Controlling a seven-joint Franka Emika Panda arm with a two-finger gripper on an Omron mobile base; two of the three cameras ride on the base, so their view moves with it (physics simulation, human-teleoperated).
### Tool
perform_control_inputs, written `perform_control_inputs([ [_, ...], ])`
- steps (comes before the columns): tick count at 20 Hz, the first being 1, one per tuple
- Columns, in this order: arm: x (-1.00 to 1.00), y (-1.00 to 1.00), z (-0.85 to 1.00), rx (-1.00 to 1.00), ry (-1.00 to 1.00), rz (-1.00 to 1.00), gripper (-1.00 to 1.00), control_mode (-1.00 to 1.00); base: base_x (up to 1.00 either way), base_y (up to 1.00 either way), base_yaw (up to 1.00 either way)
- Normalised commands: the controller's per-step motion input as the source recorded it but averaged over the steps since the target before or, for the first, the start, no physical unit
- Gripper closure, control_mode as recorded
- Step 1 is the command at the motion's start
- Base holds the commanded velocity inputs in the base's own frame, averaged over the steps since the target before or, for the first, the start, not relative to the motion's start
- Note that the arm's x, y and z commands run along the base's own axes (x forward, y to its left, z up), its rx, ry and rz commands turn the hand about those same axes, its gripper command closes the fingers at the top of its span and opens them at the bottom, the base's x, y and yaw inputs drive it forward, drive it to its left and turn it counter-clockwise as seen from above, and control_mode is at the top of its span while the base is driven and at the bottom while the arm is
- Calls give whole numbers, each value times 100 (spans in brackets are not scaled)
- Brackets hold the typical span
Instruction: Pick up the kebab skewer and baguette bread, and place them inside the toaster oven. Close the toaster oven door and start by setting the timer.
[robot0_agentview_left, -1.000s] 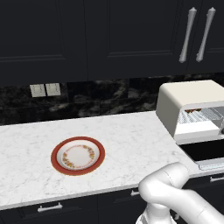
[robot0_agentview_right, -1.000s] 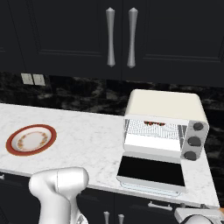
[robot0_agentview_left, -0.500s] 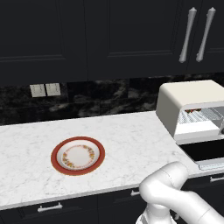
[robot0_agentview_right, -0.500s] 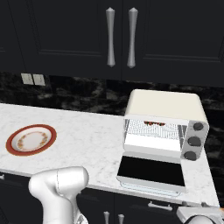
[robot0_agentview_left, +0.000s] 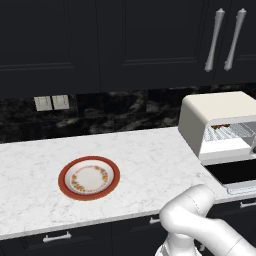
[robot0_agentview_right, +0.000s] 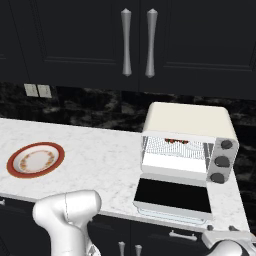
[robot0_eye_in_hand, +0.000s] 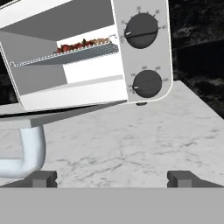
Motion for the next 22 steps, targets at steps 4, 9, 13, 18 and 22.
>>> perform_control_inputs([
  [4, 4, 19, 0, 0, 0, -2, -100, -100, 0, 0, 0],
  [9, 11, 8, 0, 0, 0, -3, -100, -100, 0, 0, 0],
  [13, 21, 0, 0, 0, -1, -1, -100, -100, 0, 0, 0],
  [18, 6, 5, 0, 0, -7, 0, -100, -100, 0, 0, 0],
  [22, 6, 2, 4, 0, -9, 0, -100, -100, 0, 0, 0],
])
